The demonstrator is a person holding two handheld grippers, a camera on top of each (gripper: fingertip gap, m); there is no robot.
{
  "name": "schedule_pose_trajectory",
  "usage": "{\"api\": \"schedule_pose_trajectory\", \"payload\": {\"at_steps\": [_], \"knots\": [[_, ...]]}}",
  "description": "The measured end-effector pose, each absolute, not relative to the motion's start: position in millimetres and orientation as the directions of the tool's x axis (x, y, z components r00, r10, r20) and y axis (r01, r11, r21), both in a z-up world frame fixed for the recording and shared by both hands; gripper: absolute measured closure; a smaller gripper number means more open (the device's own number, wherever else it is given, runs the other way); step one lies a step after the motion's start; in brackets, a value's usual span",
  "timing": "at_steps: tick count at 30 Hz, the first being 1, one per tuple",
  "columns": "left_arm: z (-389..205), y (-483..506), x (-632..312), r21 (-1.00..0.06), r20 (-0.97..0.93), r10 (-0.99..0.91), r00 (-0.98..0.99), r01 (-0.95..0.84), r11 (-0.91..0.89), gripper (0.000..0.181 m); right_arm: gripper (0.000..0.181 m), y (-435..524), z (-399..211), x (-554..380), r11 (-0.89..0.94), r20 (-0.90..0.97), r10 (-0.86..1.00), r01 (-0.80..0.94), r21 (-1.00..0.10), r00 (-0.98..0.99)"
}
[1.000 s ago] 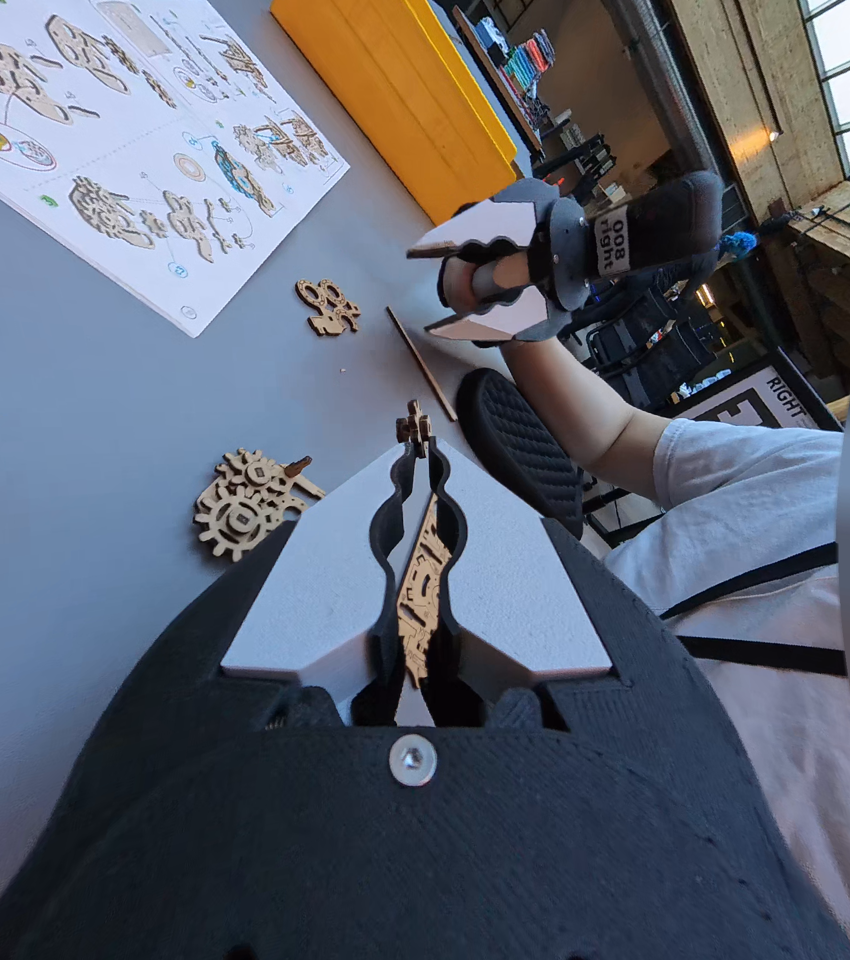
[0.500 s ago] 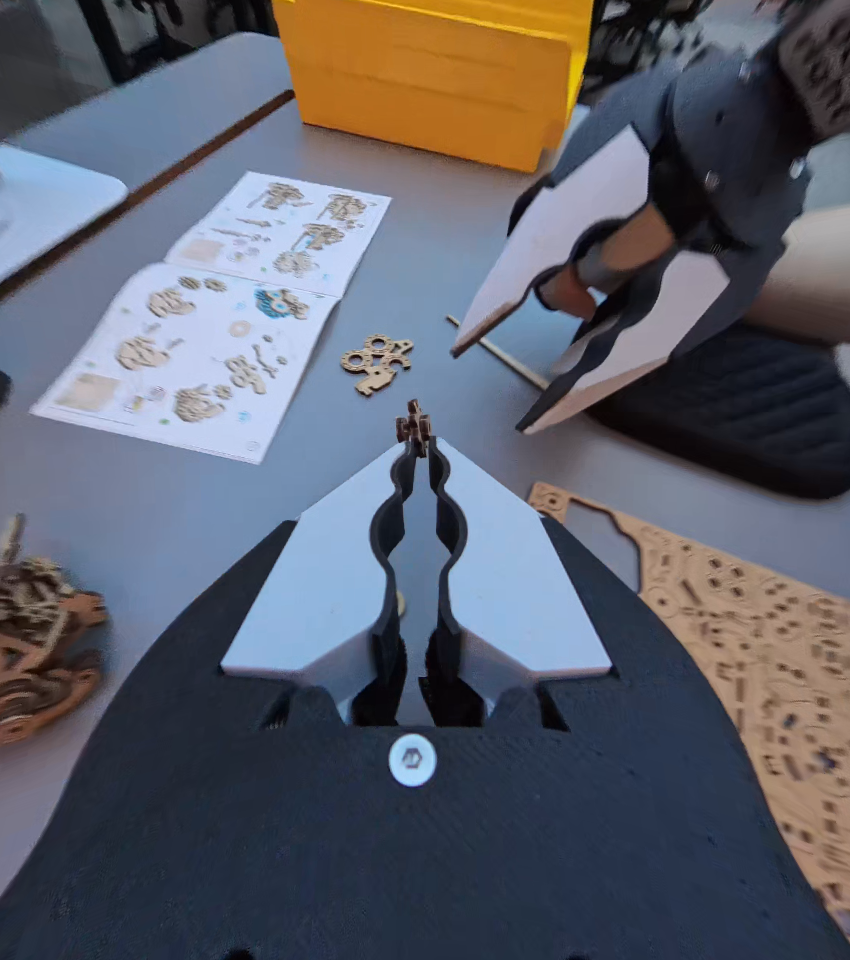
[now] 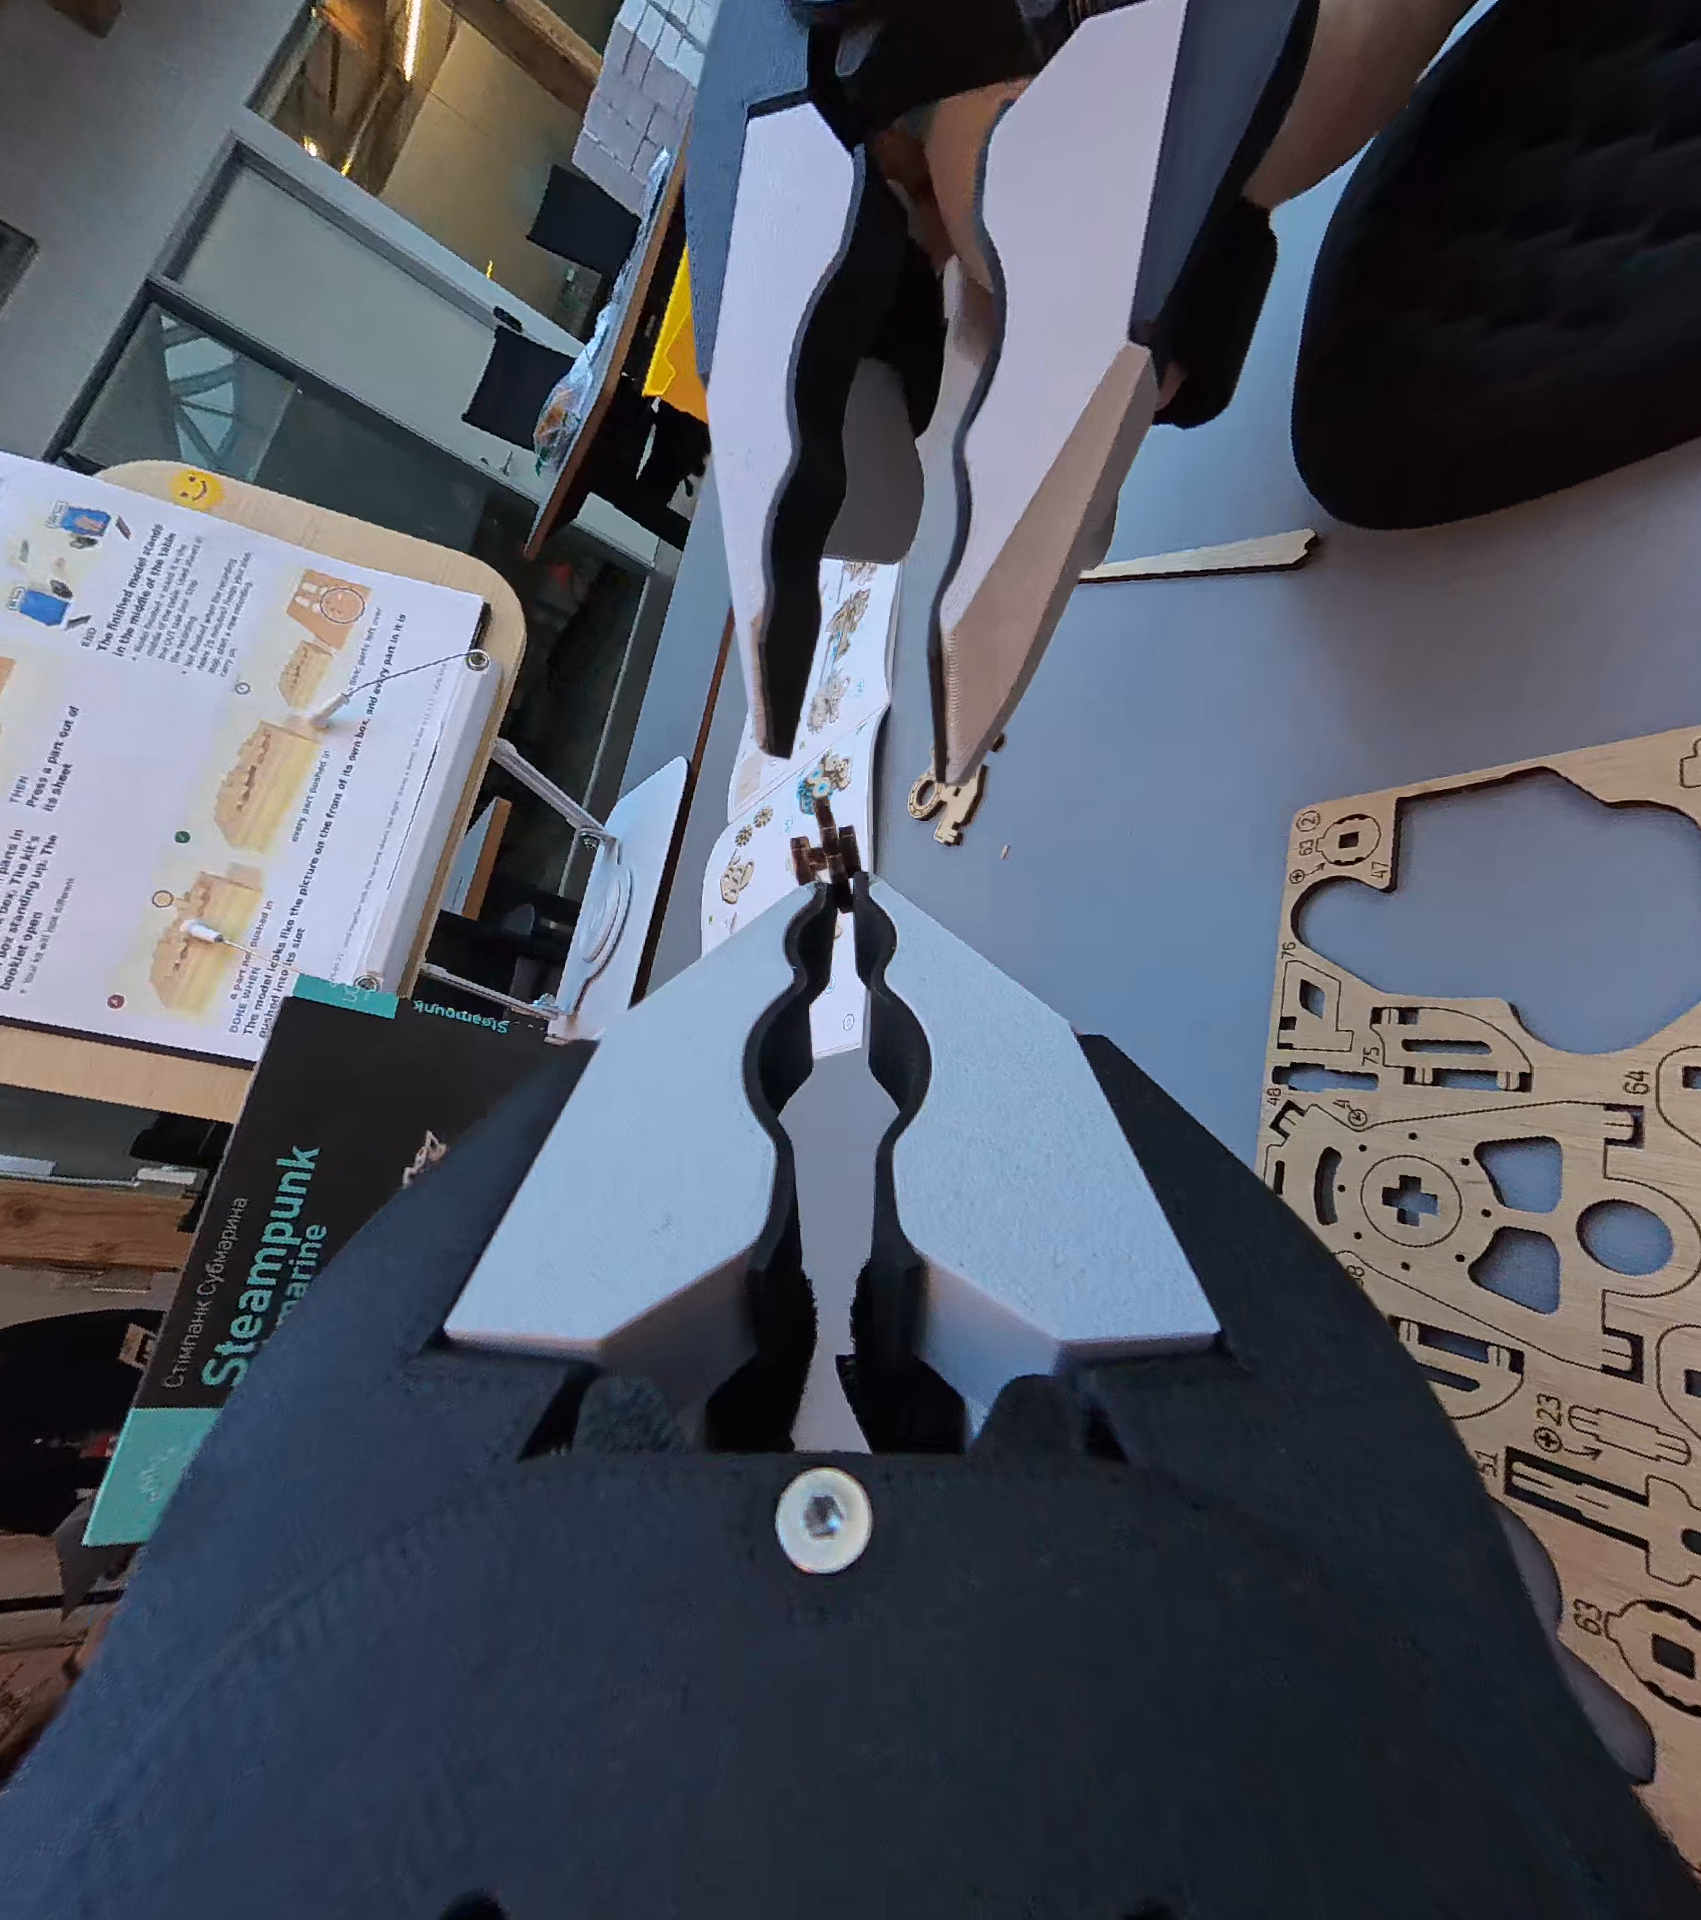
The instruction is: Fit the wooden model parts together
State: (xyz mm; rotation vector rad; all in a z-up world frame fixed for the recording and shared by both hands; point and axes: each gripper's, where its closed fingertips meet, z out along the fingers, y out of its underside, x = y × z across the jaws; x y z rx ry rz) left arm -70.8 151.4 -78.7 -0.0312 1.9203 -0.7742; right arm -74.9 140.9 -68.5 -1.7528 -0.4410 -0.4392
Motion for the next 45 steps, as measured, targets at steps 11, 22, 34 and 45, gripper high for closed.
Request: {"api": "schedule_pose_trajectory", "payload": {"at_steps": [11,22,34,45], "knots": [[-82.0,152.4,-68.8,-0.722,-0.608,-0.483,-0.631,0.186,0.666,0.180,0.151,141.7,-76.7,-66.3,-0.239,0.532,0.036,0.524,-0.817,0.846],[-82.2,148.4,-69.4,-0.925,-0.144,-0.595,-0.791,-0.106,0.365,0.180,0.152,144.6,-82.4,-68.0,-0.263,0.598,0.034,0.584,-0.768,0.801],[-84.5,158.4,-65.3,-0.932,-0.088,-0.602,-0.793,-0.149,0.331,0.180,0.153,142.4,-80.0,-54.4,-0.247,0.462,-0.007,0.446,-0.860,0.887],[-76.7,202.1,-44.3,-0.931,-0.155,-0.718,-0.679,-0.142,0.335,0.180,0.154,127.6,-86.7,27.0,-0.298,0.419,-0.035,0.391,-0.871,0.907]]}}
